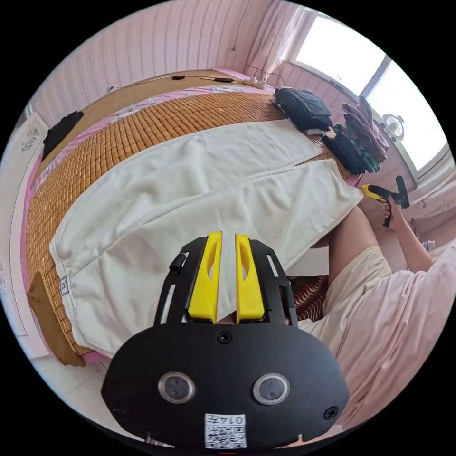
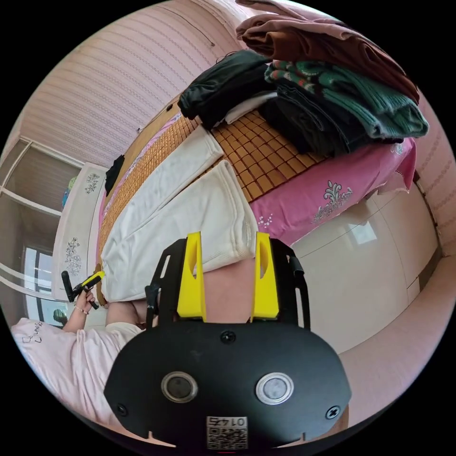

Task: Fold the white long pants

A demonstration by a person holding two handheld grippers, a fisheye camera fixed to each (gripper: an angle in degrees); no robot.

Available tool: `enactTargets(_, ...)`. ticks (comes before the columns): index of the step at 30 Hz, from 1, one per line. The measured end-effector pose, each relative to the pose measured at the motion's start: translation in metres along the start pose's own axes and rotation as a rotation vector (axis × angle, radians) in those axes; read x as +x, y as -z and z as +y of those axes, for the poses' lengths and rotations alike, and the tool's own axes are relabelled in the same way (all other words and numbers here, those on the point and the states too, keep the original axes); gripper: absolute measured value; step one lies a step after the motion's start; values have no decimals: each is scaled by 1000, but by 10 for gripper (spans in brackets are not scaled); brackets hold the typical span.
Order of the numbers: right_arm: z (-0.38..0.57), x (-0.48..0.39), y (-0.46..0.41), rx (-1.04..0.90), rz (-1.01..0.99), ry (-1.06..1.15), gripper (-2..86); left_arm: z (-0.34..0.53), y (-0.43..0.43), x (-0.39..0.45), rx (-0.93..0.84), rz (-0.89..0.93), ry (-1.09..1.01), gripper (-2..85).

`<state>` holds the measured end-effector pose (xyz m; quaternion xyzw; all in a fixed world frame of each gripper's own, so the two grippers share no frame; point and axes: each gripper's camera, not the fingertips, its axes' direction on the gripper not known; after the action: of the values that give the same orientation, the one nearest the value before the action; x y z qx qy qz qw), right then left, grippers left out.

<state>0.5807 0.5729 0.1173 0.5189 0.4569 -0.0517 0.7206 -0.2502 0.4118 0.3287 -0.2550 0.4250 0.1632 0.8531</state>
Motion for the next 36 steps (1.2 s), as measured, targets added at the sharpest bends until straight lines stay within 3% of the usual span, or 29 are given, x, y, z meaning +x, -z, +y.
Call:
enactTargets(3, -11, 1, -19, -112, 152, -54, 129, 53, 18, -51, 11, 3, 209, 57)
enactTargets(6, -21, 2, -36, -241, 1, -58, 63, 97, 41, -95, 71, 4, 390, 70)
enactTargets(12, -29, -20, 33, -32, -33, -43, 21, 204, 89, -189, 293, 73, 850, 86)
enactTargets(18, -47, -47, 46, -88, 48, -5, 19, 273, 100, -248, 374, 53, 1109, 127)
enactTargets(23, -60, -90, 47, -94, 112, 26, 19, 270, 75, -286, 295, 124, 1186, 134)
enactTargets(28, -79, -128, 55, -91, 152, 75, 18, 246, 73, -316, 137, 185, 1115, 55)
enactTargets(33, -93, -163, 62, -76, 193, 104, 16, 267, 147, -298, 355, 162, 955, 39)
enactTargets(36, -98, -175, 43, -113, 210, 97, 13, 296, 162, -286, 343, 118, 944, 47)
